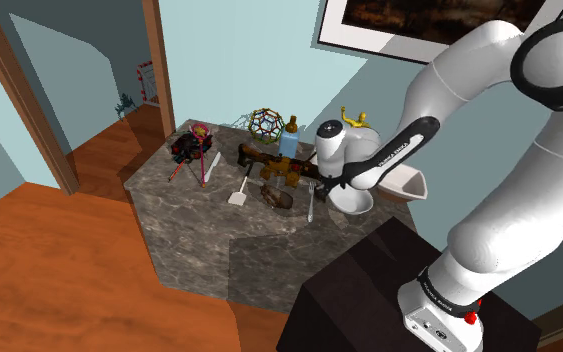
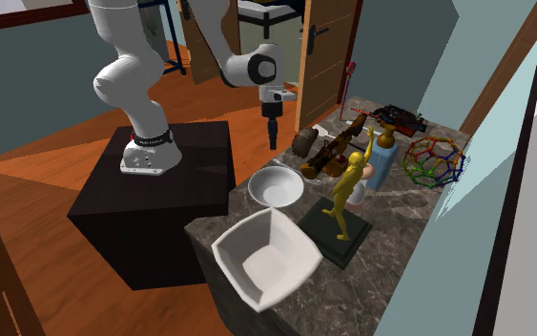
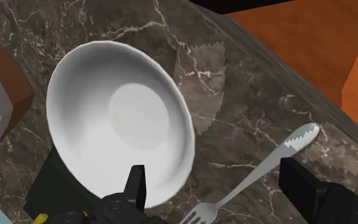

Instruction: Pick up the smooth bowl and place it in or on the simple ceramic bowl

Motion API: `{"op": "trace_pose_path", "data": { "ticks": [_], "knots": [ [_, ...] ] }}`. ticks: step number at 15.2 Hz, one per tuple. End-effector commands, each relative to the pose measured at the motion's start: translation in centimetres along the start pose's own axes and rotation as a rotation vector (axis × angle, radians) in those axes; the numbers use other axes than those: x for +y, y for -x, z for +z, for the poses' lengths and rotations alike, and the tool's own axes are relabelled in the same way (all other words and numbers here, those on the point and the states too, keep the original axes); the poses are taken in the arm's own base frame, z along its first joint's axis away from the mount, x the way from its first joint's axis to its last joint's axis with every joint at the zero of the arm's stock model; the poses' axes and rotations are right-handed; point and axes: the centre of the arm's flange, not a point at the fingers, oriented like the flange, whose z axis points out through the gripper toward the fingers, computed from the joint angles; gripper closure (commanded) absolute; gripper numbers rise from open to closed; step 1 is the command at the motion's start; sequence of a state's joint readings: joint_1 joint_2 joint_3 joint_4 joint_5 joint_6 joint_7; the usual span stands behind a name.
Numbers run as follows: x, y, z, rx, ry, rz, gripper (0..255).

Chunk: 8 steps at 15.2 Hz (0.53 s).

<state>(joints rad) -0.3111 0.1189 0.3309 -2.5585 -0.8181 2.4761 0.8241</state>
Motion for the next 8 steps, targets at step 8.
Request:
{"op": "trace_pose_path", "data": {
  "ticks": [8],
  "knots": [
    [-0.5,-1.5,8.5,0.001,0.088,-0.002,0]
  ]
}}
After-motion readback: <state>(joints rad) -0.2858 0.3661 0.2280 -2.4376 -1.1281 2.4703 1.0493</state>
